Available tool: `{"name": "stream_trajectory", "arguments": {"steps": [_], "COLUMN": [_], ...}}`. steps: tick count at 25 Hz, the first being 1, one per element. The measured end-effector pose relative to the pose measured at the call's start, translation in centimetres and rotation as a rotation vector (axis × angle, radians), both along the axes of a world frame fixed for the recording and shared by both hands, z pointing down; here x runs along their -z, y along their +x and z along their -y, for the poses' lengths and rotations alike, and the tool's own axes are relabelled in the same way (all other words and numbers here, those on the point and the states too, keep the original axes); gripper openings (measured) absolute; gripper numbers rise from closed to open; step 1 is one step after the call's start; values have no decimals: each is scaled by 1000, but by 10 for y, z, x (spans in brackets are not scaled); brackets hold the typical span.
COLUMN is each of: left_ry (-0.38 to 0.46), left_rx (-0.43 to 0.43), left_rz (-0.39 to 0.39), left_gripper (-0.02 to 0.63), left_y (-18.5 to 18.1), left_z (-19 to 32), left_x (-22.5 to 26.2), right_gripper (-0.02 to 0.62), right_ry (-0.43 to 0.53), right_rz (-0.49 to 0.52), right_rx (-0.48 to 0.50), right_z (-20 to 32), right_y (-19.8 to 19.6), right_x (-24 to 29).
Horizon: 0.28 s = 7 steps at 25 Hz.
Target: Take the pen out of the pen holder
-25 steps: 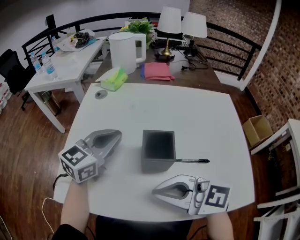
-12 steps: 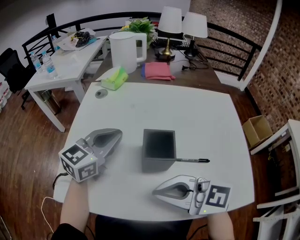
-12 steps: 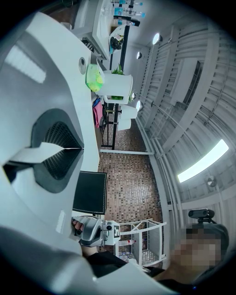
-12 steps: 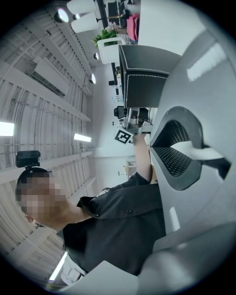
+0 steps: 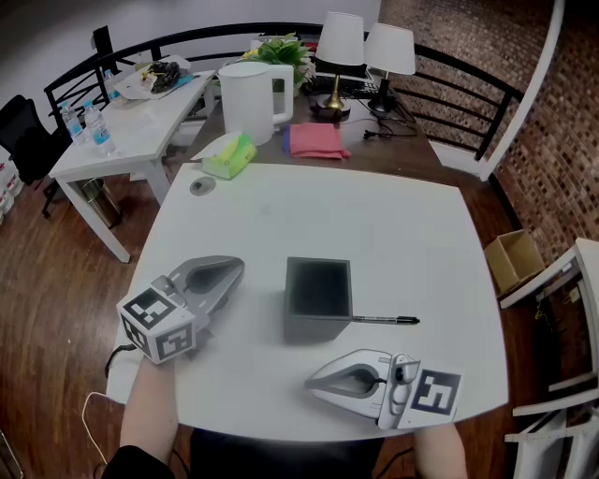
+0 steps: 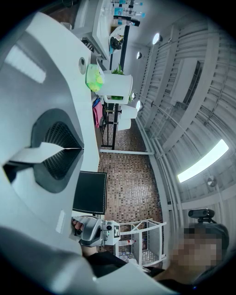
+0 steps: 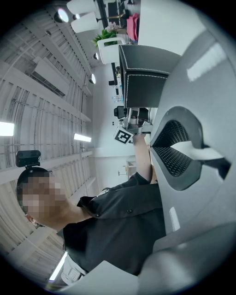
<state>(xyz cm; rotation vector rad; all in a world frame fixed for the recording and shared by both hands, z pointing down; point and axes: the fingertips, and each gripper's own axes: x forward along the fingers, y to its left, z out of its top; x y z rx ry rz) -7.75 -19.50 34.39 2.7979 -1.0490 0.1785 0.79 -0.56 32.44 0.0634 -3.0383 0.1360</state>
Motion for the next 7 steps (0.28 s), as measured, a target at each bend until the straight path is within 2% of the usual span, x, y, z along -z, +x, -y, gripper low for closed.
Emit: {"name": "stream_trajectory", "arguments": {"steps": [7], "left_ry": [-2], "left_rx": [0], "left_rz": [-2], "left_gripper": [5], "left_y": [0], "left_z": [1], "left_x": [0], "right_gripper": [12], "right_ry": [5], "right_rz": [-5], "right_rx": [4], "right_z": [0], "right_y": [-1], "right_x": [-2]}}
